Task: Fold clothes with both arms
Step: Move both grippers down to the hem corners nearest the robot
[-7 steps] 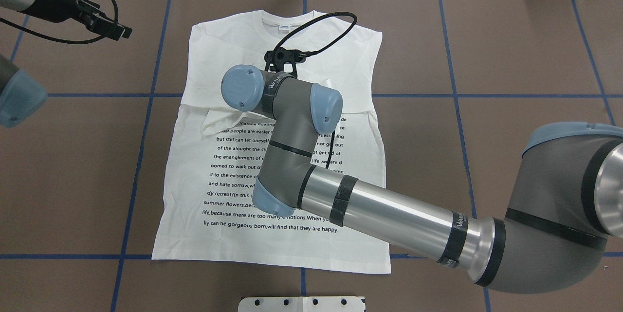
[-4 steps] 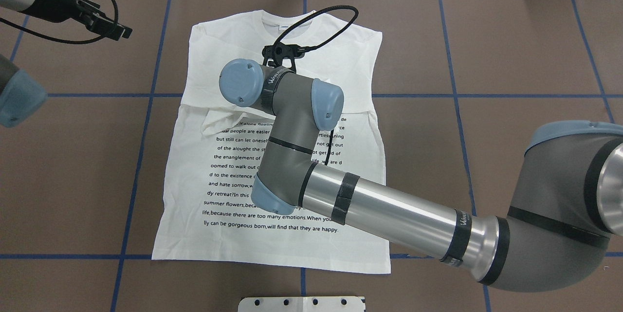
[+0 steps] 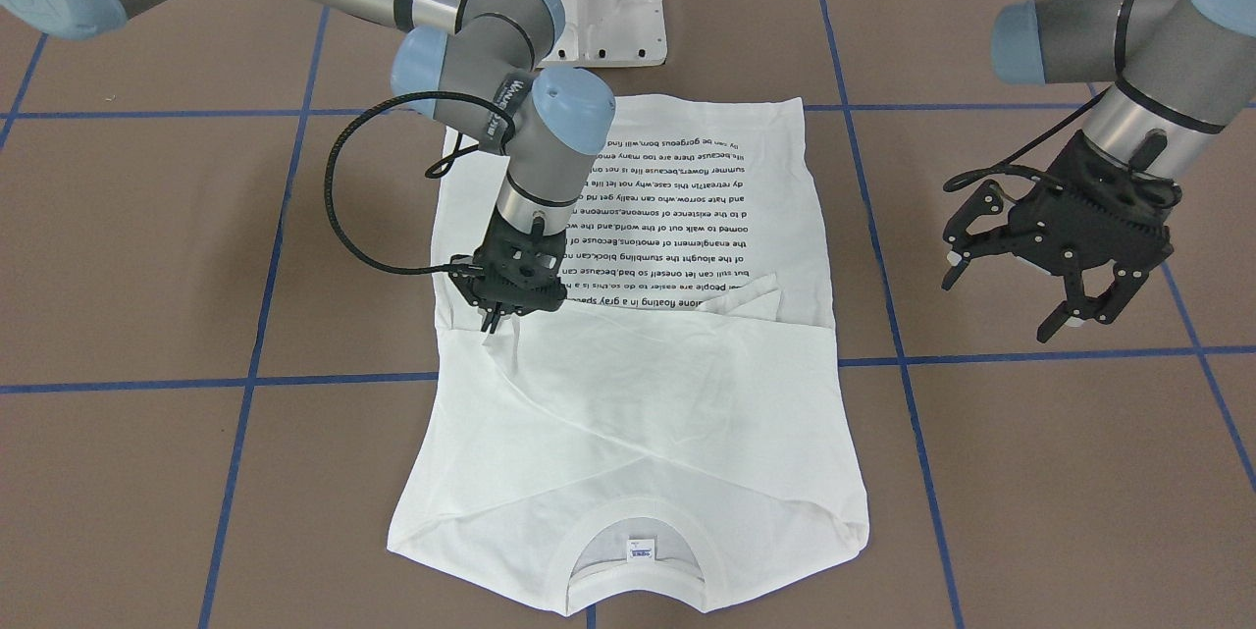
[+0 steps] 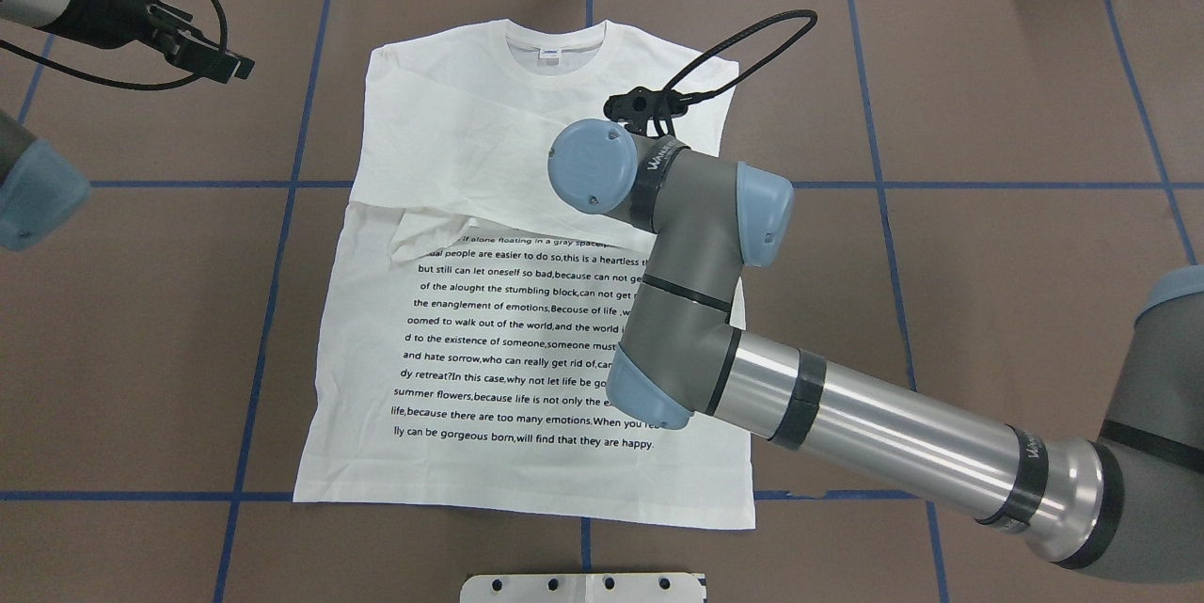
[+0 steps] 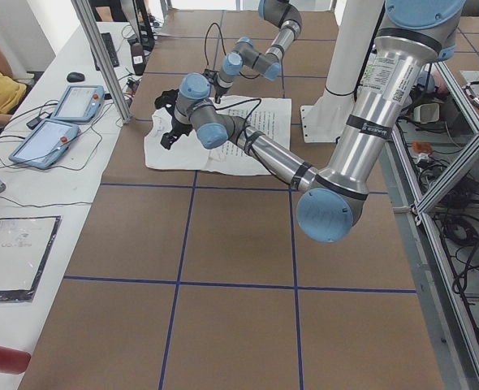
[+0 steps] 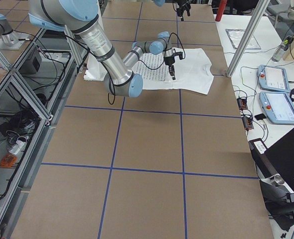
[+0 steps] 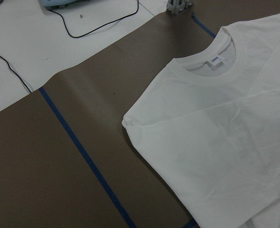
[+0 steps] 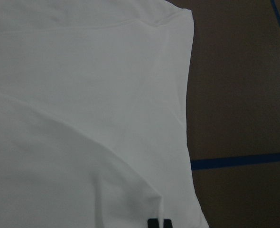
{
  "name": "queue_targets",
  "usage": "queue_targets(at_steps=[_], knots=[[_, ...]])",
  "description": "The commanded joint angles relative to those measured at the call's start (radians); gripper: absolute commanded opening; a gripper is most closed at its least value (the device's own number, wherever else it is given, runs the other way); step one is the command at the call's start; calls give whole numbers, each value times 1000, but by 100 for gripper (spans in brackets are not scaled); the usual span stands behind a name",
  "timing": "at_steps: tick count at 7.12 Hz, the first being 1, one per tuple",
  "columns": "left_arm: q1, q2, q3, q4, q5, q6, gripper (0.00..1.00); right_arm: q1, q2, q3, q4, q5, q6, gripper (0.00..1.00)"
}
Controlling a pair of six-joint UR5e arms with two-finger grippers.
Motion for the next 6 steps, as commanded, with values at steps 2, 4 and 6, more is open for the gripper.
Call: queue_targets(at_steps=[2, 4, 6], knots=[[0, 3, 0, -5, 0, -1, 100, 16, -40, 24, 11, -5, -10, 51], [2, 2, 0, -5, -2, -1, 100, 33, -42, 41, 14, -1, -16, 100], [9, 0, -8, -5, 2, -69, 100, 53, -135, 250, 15, 65, -32, 100]])
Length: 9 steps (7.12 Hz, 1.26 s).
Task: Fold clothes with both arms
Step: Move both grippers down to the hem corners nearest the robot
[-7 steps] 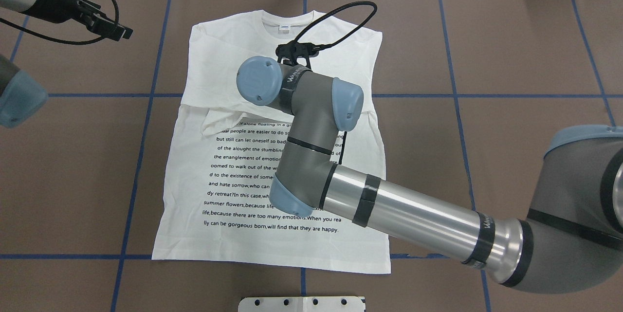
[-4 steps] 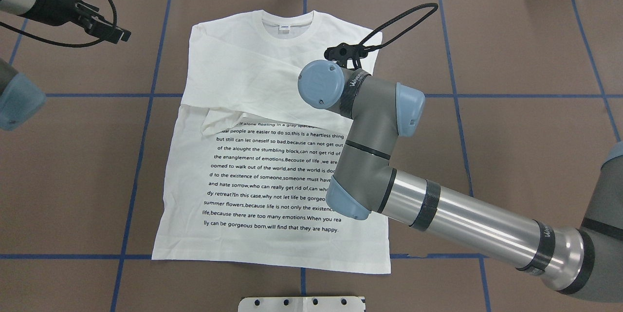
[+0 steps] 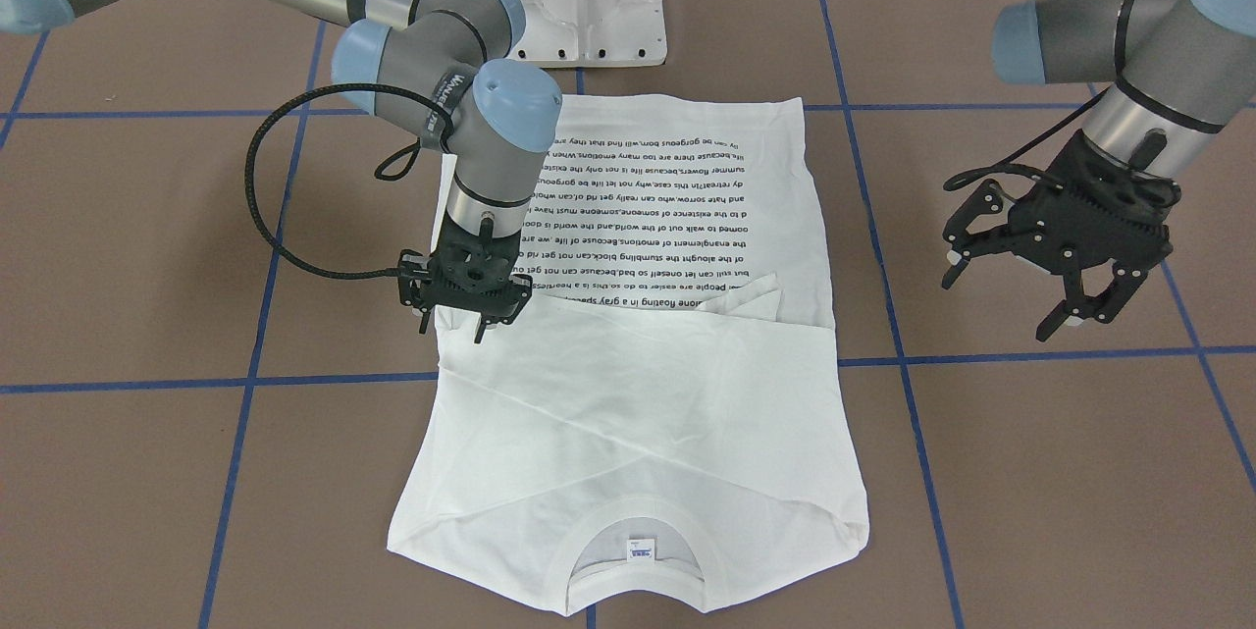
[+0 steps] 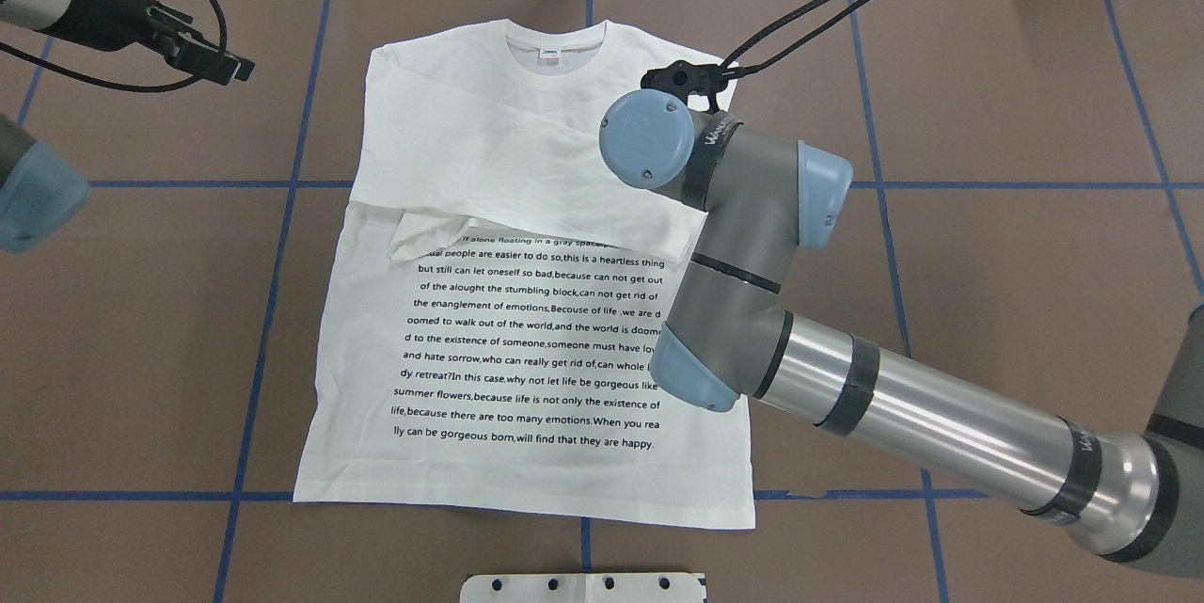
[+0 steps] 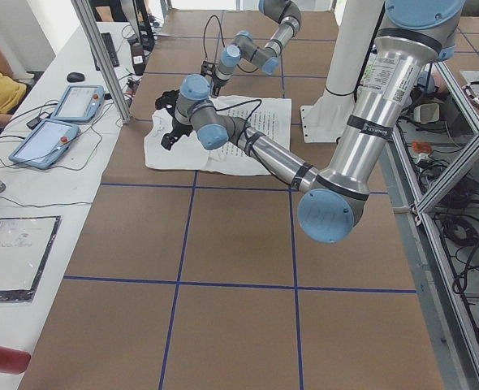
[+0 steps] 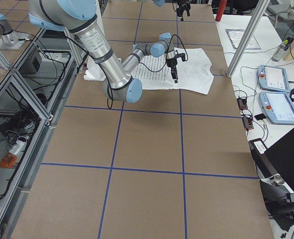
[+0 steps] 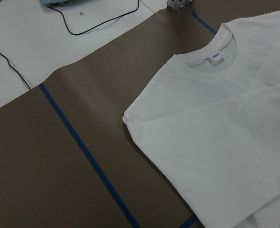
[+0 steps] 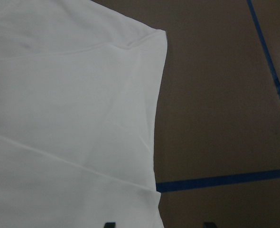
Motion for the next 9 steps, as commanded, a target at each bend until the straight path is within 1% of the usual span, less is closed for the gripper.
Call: queue_targets(at_steps=[1, 2, 3, 4, 5, 6, 7, 8, 9], knots=[[30, 6, -35, 0, 4, -130, 100, -14, -187, 330, -2, 42, 2, 100], [99, 69, -117, 2, 17, -207, 100, -65, -290, 462, 0, 37, 5, 100], [165, 157, -215, -1, 63, -294, 100, -121, -335, 518, 1, 20, 87, 100], [268, 227, -312, -2, 161, -408, 100, -179, -387, 540, 96, -13, 165, 100], [371, 264, -358, -2, 244, -532, 100, -234, -482, 566, 213, -48, 205, 100], [460, 288, -380, -2, 311, -635, 100, -291, -551, 612, 251, -88, 250, 100], [566, 337, -406, -2, 394, -751, 100, -348, -615, 661, 251, -111, 302, 100], [669, 371, -408, 0, 477, -860, 100, -386, -628, 675, 250, -141, 325, 100], [725, 391, -399, 2, 519, -925, 100, -391, -628, 675, 250, -142, 325, 100]])
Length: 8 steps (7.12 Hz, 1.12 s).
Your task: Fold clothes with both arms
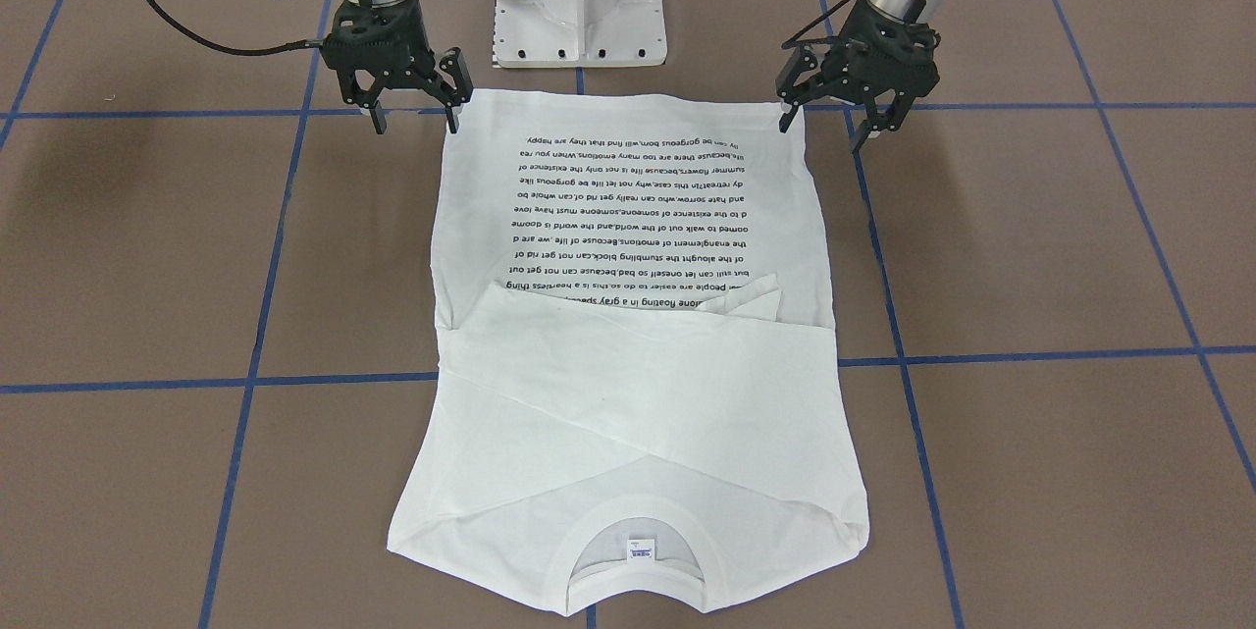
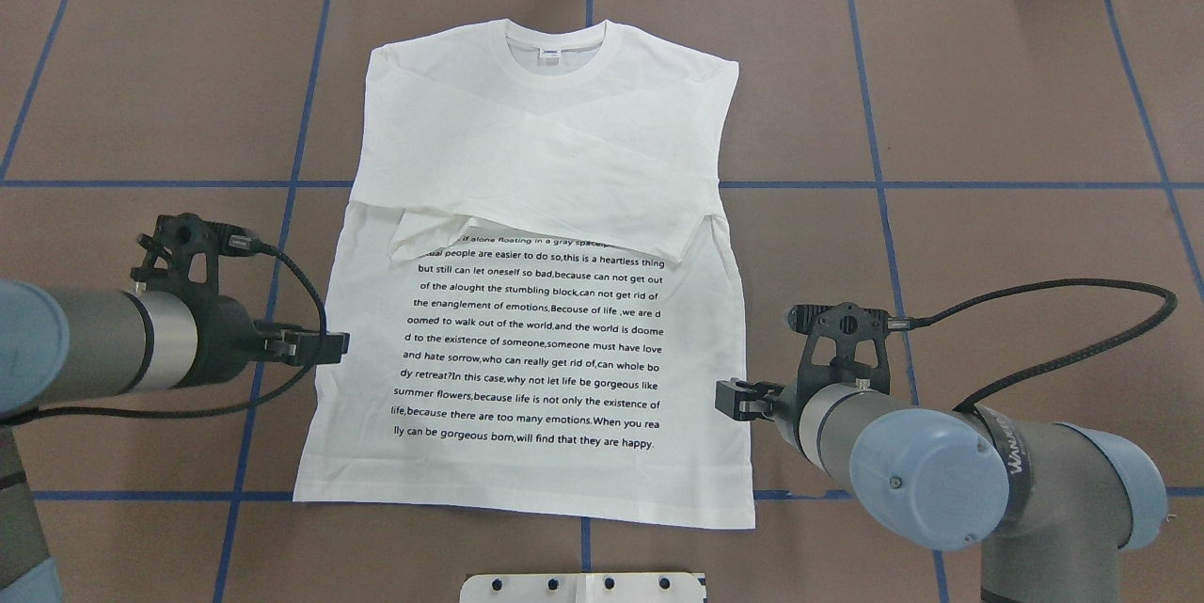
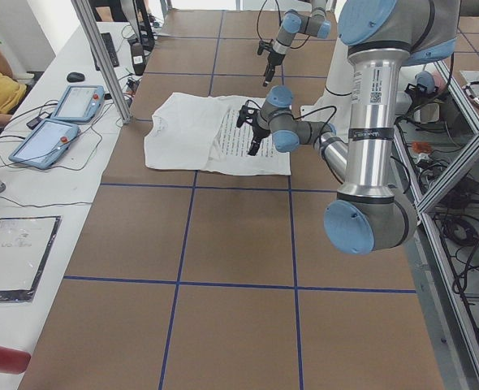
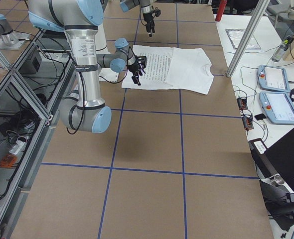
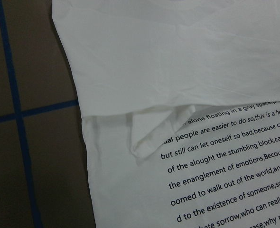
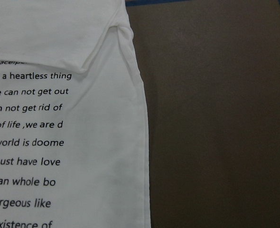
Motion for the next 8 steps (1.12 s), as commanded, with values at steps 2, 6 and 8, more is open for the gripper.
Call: queue_targets(at_steps=[2, 6, 8], knots=[[189, 51, 25, 3, 146, -180, 98, -26, -14, 12, 2, -15, 15, 100], [269, 76, 59, 6, 189, -267, 67, -31, -13, 9, 2, -20, 15, 100], [269, 85, 57, 6, 189, -267, 52, -31, -13, 6, 2, -23, 15, 100]])
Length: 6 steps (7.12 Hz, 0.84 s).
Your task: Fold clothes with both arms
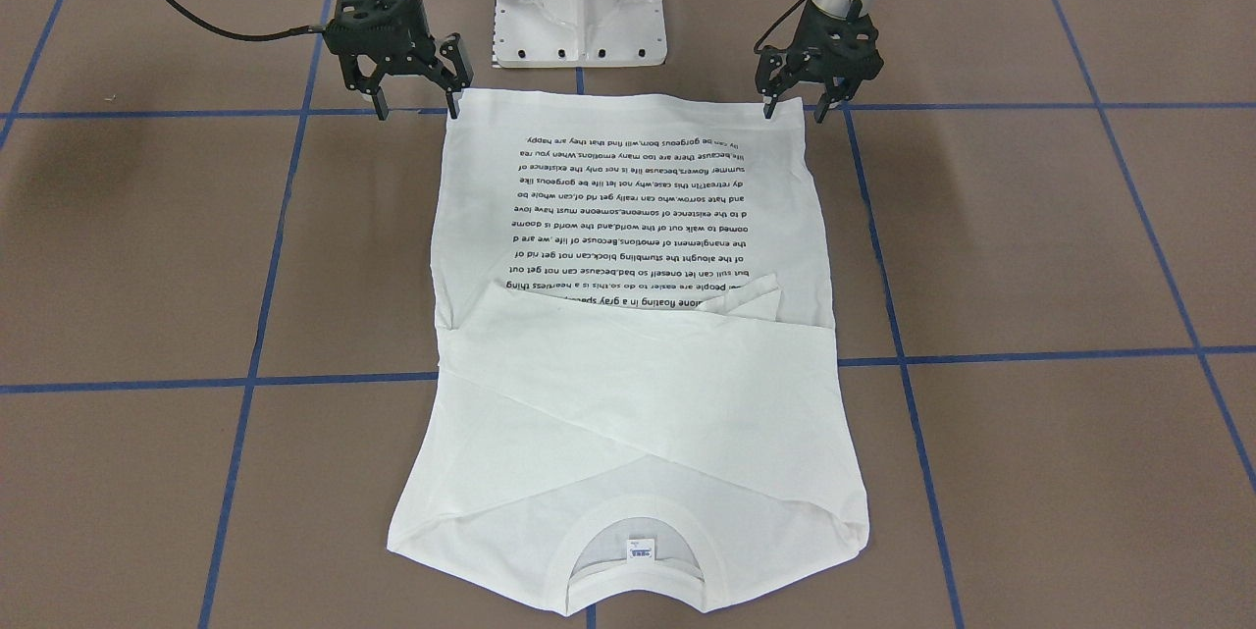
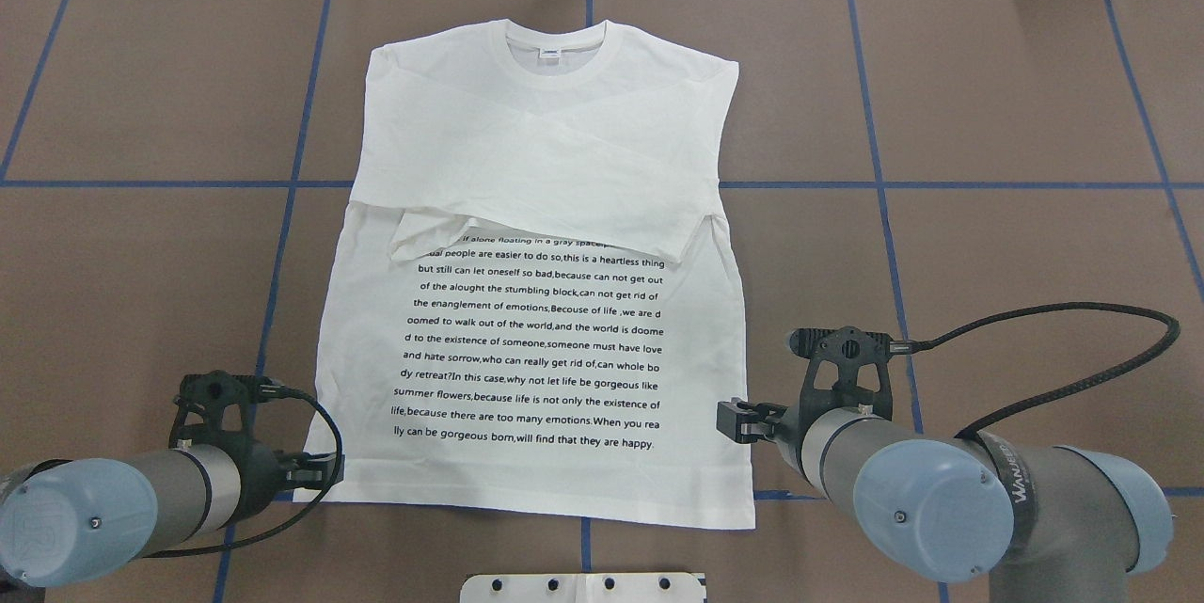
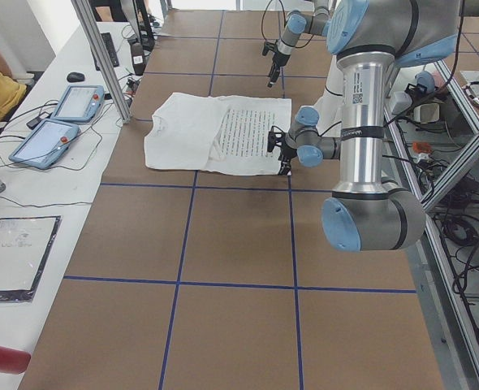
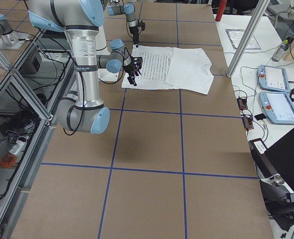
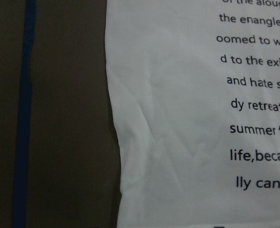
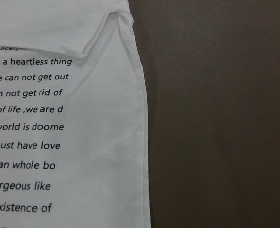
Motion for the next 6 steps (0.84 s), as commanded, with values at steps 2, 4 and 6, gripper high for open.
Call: queue_targets(at_steps=[2, 4, 6], knots=[[10, 6, 0, 0, -2, -1, 28, -1, 0, -2, 0, -2, 0, 100], [22, 6, 0, 0, -2, -1, 28, -4, 0, -2, 0, -2, 0, 100], [32, 16, -2, 0, -2, -1, 32, -4, 0, -2, 0, -2, 0, 100]])
